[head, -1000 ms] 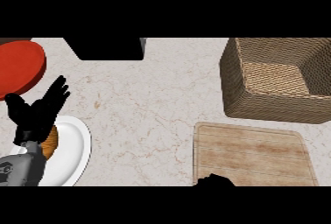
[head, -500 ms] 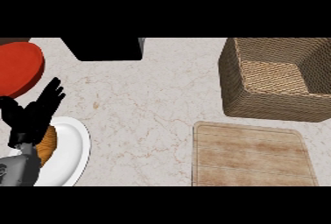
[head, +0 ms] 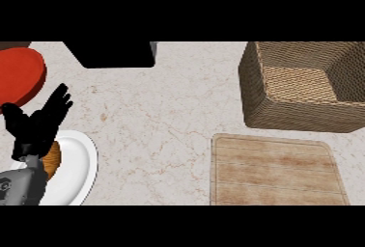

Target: Pick the eggplant from the cutting board and place it in the basket

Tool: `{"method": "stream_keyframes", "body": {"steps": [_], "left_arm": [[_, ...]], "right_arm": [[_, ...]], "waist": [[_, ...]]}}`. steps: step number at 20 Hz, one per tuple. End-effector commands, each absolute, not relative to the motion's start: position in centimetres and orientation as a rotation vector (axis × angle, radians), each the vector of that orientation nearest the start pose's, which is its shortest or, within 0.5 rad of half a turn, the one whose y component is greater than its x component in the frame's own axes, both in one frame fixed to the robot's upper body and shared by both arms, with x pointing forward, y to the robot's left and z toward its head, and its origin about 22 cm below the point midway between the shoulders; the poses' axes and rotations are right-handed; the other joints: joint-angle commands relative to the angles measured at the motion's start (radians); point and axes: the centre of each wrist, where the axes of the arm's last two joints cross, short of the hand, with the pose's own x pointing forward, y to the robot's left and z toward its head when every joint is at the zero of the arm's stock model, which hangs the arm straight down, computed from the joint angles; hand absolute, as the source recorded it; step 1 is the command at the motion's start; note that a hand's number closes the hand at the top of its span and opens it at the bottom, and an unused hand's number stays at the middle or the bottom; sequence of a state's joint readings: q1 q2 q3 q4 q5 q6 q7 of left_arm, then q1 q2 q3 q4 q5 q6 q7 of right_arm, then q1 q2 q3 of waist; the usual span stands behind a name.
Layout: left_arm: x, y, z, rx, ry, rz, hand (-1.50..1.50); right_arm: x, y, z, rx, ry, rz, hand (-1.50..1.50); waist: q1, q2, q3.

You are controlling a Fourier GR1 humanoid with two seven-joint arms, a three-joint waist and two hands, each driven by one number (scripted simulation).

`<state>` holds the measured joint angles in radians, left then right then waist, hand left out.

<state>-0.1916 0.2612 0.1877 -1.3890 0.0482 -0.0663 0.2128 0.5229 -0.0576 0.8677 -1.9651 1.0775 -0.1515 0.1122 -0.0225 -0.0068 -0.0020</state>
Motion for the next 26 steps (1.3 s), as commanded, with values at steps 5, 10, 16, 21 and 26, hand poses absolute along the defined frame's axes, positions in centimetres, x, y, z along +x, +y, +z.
{"method": "stream_keyframes", "body": {"steps": [5,10,16,21,26], "left_arm": [[29.0,32.1,4.3,0.199,-1.390,-0.073,0.00],[28.8,31.5,3.2,0.196,-1.370,-0.061,0.00],[29.1,32.3,4.3,0.208,-1.386,-0.076,0.00],[29.1,31.1,4.4,0.188,-1.386,-0.092,0.00],[29.7,31.0,4.6,0.185,-1.394,-0.077,0.00]], "right_arm": [[8.8,-10.4,11.3,-0.455,-1.862,0.629,1.50],[9.8,-10.7,11.8,-0.538,-1.902,0.554,1.50],[11.9,-12.4,13.1,-0.698,-1.876,0.468,1.50],[14.0,-15.1,16.8,-0.910,-1.780,0.418,1.50],[19.4,-17.3,20.4,-0.927,-1.752,0.358,1.50]], "waist": [[0.013,0.003,-0.001],[0.018,0.009,-0.003],[0.034,0.013,-0.003],[0.043,0.012,-0.001],[0.049,0.016,0.001]]}}
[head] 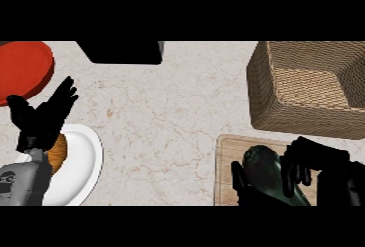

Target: Pick the eggplant from the cutting board and place it in the basket

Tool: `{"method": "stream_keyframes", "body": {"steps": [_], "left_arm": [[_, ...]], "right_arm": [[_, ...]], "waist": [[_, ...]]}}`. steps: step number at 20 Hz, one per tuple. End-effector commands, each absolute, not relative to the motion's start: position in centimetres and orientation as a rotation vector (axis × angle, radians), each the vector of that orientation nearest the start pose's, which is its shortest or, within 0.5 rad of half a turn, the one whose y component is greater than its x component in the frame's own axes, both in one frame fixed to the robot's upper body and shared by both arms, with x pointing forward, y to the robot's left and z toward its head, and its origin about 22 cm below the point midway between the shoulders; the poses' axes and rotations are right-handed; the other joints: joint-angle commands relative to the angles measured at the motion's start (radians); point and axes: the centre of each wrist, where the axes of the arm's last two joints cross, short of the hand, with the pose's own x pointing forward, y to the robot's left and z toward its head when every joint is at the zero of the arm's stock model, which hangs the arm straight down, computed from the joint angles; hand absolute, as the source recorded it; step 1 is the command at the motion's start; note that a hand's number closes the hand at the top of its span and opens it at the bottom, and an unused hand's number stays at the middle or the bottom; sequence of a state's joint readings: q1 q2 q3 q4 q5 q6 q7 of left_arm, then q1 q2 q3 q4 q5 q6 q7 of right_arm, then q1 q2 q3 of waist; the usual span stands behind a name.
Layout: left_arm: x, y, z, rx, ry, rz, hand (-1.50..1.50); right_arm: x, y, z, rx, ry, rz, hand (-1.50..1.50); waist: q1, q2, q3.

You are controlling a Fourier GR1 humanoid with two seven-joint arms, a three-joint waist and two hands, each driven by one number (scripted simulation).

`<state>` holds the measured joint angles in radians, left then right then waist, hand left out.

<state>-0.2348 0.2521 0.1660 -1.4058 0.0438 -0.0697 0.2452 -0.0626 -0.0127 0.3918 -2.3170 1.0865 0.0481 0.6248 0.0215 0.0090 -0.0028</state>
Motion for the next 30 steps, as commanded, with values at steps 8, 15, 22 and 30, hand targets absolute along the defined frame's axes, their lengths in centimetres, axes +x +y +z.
{"method": "stream_keyframes", "body": {"steps": [8,15,22,30], "left_arm": [[30.9,30.7,3.8,0.177,-1.393,-0.066,0.00],[28.2,32.5,5.0,0.201,-1.376,-0.078,0.00],[29.6,29.8,3.5,0.205,-1.379,-0.065,0.00],[29.1,30.2,2.4,0.206,-1.384,-0.068,0.00]], "right_arm": [[27.8,-23.1,20.2,-0.945,-1.724,0.423,1.50],[31.7,-27.1,19.2,-0.888,-1.724,0.394,1.50],[33.7,-29.8,15.2,-0.944,-1.616,0.218,-1.50],[36.5,-30.1,16.0,-0.863,-1.744,0.233,-1.50]], "waist": [[-0.019,-0.006,0.003],[-0.014,-0.009,0.003],[-0.019,-0.008,0.003],[-0.018,-0.008,0.003]]}}
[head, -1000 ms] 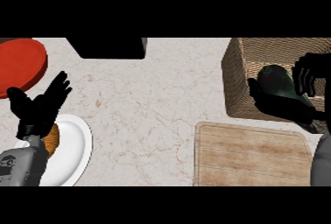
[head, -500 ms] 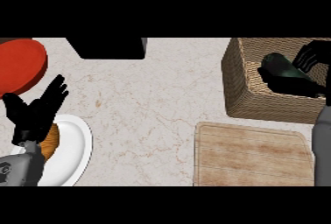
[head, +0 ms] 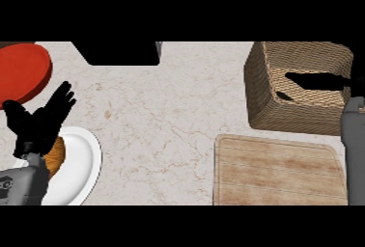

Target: Pick the eggplant from the cutting board and place it in the basket

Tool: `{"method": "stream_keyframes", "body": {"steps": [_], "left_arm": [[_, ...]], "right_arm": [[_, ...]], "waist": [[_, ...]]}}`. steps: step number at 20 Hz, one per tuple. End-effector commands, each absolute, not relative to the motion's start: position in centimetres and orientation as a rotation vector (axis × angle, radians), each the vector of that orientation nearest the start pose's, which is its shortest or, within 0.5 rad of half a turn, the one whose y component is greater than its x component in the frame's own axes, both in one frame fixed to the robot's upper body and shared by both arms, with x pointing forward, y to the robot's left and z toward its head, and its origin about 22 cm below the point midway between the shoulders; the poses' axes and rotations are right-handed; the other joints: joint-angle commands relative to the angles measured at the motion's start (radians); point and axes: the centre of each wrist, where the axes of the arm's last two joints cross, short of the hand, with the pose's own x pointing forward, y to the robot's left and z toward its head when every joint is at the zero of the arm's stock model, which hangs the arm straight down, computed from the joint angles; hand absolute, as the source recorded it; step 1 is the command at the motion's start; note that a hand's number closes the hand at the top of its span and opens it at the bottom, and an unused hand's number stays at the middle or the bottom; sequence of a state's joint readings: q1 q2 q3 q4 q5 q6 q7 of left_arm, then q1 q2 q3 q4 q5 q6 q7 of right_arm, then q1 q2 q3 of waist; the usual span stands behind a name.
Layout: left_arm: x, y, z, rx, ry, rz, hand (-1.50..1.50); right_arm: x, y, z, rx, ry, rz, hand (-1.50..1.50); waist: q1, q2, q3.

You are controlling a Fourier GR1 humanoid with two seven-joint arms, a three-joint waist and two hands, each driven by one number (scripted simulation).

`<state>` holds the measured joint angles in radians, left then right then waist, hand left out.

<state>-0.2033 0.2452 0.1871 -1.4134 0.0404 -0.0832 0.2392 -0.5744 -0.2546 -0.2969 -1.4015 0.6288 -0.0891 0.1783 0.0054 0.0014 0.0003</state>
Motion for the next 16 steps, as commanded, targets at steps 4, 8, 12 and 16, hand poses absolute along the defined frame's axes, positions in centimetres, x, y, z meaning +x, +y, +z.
{"method": "stream_keyframes", "body": {"steps": [4,8,12,16], "left_arm": [[28.9,30.4,4.0,0.189,-1.393,-0.063,0.00],[29.3,30.9,4.5,0.205,-1.370,-0.057,0.00],[28.0,31.5,3.1,0.213,-1.389,-0.058,0.00],[29.0,33.5,3.1,0.218,-1.373,-0.056,0.00]], "right_arm": [[35.2,-33.8,16.8,-0.819,-1.736,-0.033,-1.50],[33.7,-37.3,17.1,-0.734,-1.722,-0.274,-1.50],[30.9,-43.3,18.4,-0.701,-1.715,-0.375,-1.50],[27.6,-49.0,19.3,-0.658,-1.721,-0.317,-1.50]], "waist": [[-0.005,-0.002,0.000],[-0.018,-0.003,0.001],[-0.018,-0.004,0.000],[-0.022,0.000,0.000]]}}
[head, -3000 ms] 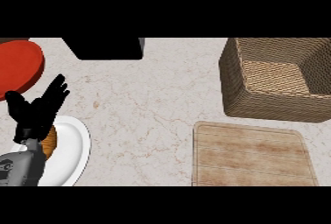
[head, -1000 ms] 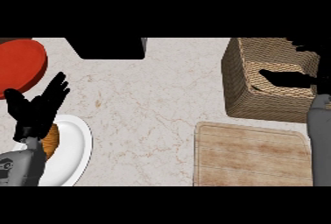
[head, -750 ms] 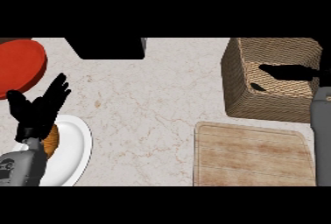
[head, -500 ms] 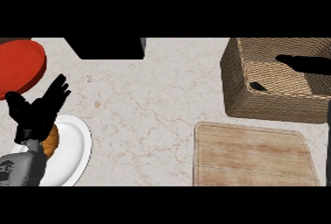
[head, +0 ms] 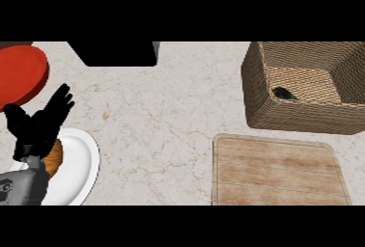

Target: Pick the eggplant from the cutting board and place it in the basket

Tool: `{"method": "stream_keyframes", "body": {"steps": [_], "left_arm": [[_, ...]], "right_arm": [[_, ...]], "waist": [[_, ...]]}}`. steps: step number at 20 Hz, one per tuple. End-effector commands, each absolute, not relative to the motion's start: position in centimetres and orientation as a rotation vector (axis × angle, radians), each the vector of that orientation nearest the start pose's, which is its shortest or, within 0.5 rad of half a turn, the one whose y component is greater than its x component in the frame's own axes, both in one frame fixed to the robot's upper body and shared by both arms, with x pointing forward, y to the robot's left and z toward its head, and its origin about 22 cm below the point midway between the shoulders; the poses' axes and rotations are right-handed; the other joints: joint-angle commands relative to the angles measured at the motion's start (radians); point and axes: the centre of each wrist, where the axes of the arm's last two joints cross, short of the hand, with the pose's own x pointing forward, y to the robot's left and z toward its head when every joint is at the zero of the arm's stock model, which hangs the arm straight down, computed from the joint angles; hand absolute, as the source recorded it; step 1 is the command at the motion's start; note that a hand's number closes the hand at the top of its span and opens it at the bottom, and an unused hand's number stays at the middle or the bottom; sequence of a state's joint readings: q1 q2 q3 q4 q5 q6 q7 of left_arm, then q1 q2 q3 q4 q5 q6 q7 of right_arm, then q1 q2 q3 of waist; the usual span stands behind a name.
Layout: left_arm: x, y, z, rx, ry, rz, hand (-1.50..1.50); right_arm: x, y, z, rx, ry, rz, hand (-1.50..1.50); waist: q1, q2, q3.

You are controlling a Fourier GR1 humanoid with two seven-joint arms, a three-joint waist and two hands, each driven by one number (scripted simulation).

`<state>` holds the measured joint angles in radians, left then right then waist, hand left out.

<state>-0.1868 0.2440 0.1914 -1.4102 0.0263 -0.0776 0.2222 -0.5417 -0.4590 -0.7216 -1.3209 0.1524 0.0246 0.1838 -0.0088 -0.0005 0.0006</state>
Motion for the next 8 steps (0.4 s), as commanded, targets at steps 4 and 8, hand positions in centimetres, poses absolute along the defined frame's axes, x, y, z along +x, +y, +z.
{"method": "stream_keyframes", "body": {"steps": [4,8], "left_arm": [[28.4,31.7,3.8,0.200,-1.393,-0.053,0.00],[29.2,32.9,3.1,0.214,-1.380,-0.050,0.00]], "right_arm": [[23.2,-54.5,17.9,-0.633,-1.654,-0.186,-1.50],[20.7,-58.2,16.2,-0.590,-1.665,-0.158,-1.50]], "waist": [[-0.001,0.000,0.001],[0.004,0.005,0.001]]}}
